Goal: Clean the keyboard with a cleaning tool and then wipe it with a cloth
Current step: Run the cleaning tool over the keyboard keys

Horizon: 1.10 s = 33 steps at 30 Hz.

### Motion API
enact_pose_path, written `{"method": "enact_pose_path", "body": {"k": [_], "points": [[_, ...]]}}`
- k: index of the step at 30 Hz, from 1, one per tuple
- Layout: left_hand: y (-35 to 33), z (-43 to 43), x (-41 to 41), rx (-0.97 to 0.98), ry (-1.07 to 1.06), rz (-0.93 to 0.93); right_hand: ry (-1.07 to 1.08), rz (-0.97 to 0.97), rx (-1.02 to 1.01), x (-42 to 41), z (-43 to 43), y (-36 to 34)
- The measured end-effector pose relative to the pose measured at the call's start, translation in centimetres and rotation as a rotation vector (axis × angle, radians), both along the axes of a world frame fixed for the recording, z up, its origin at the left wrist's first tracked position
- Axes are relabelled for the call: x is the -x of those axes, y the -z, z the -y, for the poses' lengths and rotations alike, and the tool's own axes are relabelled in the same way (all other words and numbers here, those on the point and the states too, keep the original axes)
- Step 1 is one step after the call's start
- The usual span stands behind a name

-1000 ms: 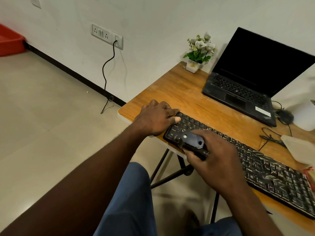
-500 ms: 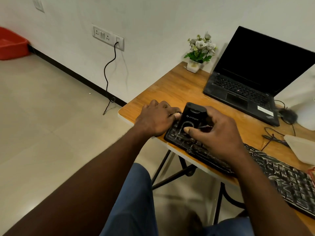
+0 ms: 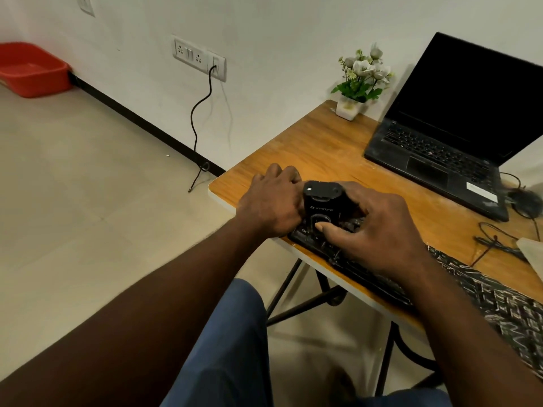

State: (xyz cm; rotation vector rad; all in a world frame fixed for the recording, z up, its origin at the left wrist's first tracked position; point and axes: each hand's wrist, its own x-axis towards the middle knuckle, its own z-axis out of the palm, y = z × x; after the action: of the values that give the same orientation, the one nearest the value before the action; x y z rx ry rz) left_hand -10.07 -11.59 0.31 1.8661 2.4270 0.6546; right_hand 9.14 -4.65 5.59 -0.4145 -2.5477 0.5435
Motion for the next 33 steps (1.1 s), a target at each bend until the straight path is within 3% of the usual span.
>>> {"method": "enact_pose_path", "body": {"k": [4, 9, 15, 19, 23, 28, 33], "points": [[0.4, -0.4, 0.2, 0.043, 0.046, -0.082, -0.091, 0.019, 0.04, -0.4, -0.4, 0.3], [-0.2, -0.4, -0.2, 0.07, -0.036, 0.014, -0.069, -0.02, 0.083, -0.2, -1.7, 0.4], [0.1, -1.7, 0.2, 0.139, -0.049, 0.006, -0.005, -0.028, 0.054, 0.0, -3.3, 0.4], [0.2, -2.5, 0.6, 0.152, -0.042, -0.046, -0.088, 0.043, 0.11, 0.5, -4.1, 0.2], [0.4, -3.4, 0.8, 0.133, -0.052, -0.027, 0.051, 0.045, 0.053, 1.0, -6.1, -0.6], [0.4, -4.3, 1.4, 0.147, -0.021, -0.09, -0.157, 0.06, 0.329, 1.3, -6.1, -0.2], [0.4, -4.6, 1.5, 0.107, -0.026, -0.031, -0.086, 0.003, 0.223, 1.5, -6.6, 0.8]]}}
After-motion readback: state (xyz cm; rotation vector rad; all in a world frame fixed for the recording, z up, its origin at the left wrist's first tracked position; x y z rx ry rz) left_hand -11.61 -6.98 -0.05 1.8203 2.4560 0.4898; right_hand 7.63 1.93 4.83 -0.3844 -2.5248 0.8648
